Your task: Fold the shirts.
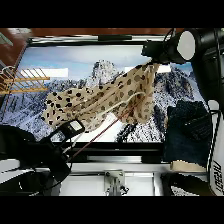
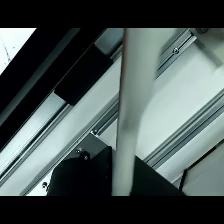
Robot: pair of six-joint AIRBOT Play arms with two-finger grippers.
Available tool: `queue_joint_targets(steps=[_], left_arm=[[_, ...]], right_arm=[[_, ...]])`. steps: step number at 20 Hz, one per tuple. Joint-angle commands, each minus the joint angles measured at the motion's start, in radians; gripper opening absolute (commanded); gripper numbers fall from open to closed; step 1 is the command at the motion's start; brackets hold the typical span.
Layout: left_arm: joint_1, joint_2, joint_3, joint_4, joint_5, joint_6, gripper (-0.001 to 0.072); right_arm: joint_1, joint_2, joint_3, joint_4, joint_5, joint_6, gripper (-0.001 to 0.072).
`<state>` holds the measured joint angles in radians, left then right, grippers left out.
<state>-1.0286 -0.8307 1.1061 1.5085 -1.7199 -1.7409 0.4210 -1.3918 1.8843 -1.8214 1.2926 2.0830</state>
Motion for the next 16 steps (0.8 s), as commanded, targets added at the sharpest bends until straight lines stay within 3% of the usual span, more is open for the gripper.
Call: queue_joint_targets(steps=[1, 3, 9, 16], left_arm=[[-0.025, -0.058, -0.059, 0.052, 0.051, -0.053, 0.0037], [0.031, -0.103, -0.059, 0.115, 0.084, -0.052, 0.0037], [0.225, -0.138, -0.055, 0.115, 0.177, 0.011, 0.0038], [0.208, -0.177, -0.027, 0.051, 0.191, 0.122, 0.0038]], right_arm=[[-0.002, 0.008, 0.001, -0.019, 0.002, -0.023, 0.0064], [-0.002, 0.027, 0.001, -0.032, 0.002, -0.04, 0.0064], [0.001, 0.099, 0.001, -0.034, -0.006, -0.061, 0.0063], [0.001, 0.156, 0.001, 0.119, -0.18, -0.085, 0.0064]])
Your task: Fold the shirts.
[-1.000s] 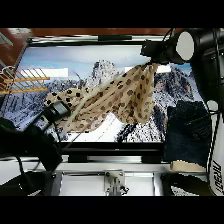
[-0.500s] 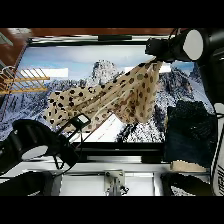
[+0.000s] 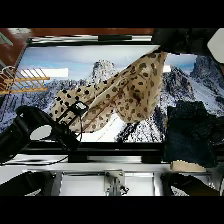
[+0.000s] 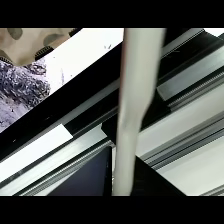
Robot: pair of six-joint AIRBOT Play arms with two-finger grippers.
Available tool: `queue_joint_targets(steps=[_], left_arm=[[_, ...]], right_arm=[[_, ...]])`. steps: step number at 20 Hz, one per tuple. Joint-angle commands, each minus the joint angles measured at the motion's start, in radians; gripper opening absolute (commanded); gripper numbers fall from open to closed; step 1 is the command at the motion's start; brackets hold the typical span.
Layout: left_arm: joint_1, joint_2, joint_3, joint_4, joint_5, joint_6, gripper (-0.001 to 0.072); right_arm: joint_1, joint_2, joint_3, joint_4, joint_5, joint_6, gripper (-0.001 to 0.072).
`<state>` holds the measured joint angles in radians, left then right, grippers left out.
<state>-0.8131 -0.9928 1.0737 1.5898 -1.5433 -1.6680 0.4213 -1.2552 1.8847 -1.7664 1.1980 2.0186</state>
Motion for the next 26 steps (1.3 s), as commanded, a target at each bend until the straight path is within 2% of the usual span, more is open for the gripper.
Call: queue_joint_targets(steps=[1, 10, 13, 16, 19, 22, 26], left_arm=[[-0.024, -0.015, 0.006, -0.031, 0.027, 0.06, 0.0038], [-0.111, -0.024, 0.005, -0.064, 0.063, 0.032, 0.0038], [-0.09, -0.068, 0.006, -0.014, 0.169, -0.06, 0.0037], [-0.029, -0.126, 0.006, 0.014, 0.227, -0.083, 0.0038], [0.01, -0.143, 0.013, 0.006, 0.265, -0.054, 0.0037], [-0.008, -0.185, 0.064, -0.039, 0.285, -0.041, 0.0037], [-0.069, -0.261, 0.121, -0.087, 0.307, 0.042, 0.0038]], right_arm=[[0.0, 0.022, 0.001, 0.064, -0.099, -0.02, 0.0063], [0.0, 0.023, 0.001, 0.013, -0.106, -0.023, 0.0063], [0.0, 0.023, 0.001, 0.014, -0.092, -0.023, 0.0063], [0.0, 0.038, 0.001, 0.014, -0.089, -0.023, 0.0063], [0.0, 0.068, 0.001, 0.017, -0.091, -0.037, 0.0063], [0.001, 0.074, 0.001, 0.129, -0.108, -0.077, 0.0063], [0.0, 0.074, 0.001, 0.19, -0.151, -0.087, 0.0063]])
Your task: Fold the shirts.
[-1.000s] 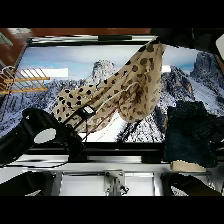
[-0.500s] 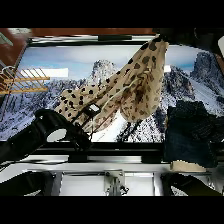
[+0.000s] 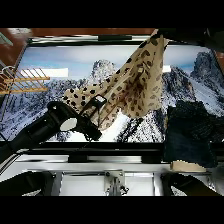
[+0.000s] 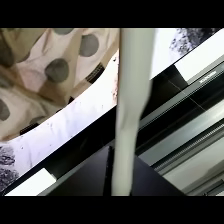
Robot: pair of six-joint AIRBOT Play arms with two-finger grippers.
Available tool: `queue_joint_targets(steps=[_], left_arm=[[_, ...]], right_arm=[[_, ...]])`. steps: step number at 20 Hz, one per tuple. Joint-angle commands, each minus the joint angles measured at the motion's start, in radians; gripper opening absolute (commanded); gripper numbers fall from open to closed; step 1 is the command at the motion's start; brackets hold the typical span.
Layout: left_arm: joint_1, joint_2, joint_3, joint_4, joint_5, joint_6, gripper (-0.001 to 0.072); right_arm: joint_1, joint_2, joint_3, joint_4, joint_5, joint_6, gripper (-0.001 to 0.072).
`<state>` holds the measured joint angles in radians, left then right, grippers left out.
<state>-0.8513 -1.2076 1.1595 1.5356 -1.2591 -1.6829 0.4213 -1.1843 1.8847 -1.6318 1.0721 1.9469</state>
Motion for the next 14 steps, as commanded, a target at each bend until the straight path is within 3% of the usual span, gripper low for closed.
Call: queue_joint_targets(steps=[1, 4, 8, 12, 14], left_arm=[[-0.045, -0.057, 0.043, -0.034, 0.032, 0.074, 0.0037], [-0.047, -0.064, 0.048, -0.084, 0.108, 0.062, 0.0037], [0.052, -0.064, 0.048, -0.178, 0.165, 0.045, 0.0037], [0.147, -0.064, 0.084, -0.36, 0.156, 0.187, 0.0037], [0.169, -0.064, 0.121, -0.362, 0.143, 0.227, 0.0037]], right_arm=[[0.0, 0.003, 0.001, 0.056, -0.024, -0.016, 0.0063], [0.0, 0.004, 0.001, 0.102, -0.021, -0.038, 0.0063], [0.0, 0.027, 0.001, 0.185, 0.021, -0.079, 0.0063], [0.001, 0.04, 0.0, 0.384, 0.261, -0.13, 0.0063], [0.022, 0.039, 0.0, 0.397, 0.347, -0.129, 0.0063]])
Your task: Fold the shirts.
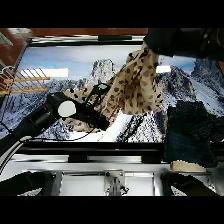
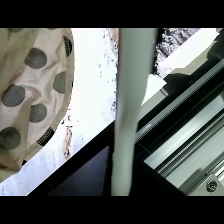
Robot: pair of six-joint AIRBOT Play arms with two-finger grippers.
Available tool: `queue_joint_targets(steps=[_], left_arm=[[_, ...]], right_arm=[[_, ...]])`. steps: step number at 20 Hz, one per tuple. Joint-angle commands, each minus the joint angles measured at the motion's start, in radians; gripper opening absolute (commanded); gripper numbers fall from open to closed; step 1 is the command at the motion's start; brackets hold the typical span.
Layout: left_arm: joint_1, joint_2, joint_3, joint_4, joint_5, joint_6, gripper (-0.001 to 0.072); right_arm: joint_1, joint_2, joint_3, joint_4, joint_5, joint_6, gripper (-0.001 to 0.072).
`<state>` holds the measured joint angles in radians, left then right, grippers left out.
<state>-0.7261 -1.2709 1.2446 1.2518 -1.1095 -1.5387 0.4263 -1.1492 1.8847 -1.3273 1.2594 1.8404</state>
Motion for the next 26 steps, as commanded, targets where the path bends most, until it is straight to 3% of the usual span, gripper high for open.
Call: queue_joint_targets(steps=[1, 6, 11, 15, 19, 23, 24, 25, 26], left_arm=[[0.056, -0.001, 0.054, -0.078, -0.024, 0.1, 0.0037], [0.12, 0.0, 0.109, -0.074, -0.149, 0.199, 0.0037], [0.172, 0.003, 0.109, -0.071, -0.157, 0.204, 0.0037], [0.198, 0.003, 0.109, -0.071, -0.157, 0.211, 0.0037], [0.197, 0.003, 0.109, -0.071, -0.109, 0.218, 0.0037], [0.198, 0.003, 0.142, -0.071, -0.098, 0.219, 0.0037], [0.198, 0.003, 0.16, -0.069, -0.098, 0.22, 0.0037], [0.198, 0.003, 0.179, -0.06, -0.1, 0.222, 0.0037], [0.198, 0.003, 0.195, -0.048, -0.106, 0.222, 0.0037]], right_arm=[[0.043, 0.003, 0.0, 0.053, 0.184, -0.016, 0.0063], [0.164, -0.032, 0.0, -0.145, 0.342, 0.033, 0.0063], [0.165, -0.033, 0.0, -0.174, 0.433, 0.036, 0.0063], [0.165, -0.033, 0.0, -0.311, 0.518, 0.024, 0.0063], [0.17, -0.047, -0.002, -0.172, 0.47, 0.044, 0.0062], [0.17, -0.09, -0.003, -0.117, 0.549, 0.034, 0.0081], [0.169, -0.097, -0.003, -0.134, 0.548, 0.021, 0.0233], [0.169, -0.099, -0.002, -0.164, 0.543, -0.006, 0.0499], [0.169, -0.096, -0.002, -0.199, 0.532, -0.026, 0.0532]])
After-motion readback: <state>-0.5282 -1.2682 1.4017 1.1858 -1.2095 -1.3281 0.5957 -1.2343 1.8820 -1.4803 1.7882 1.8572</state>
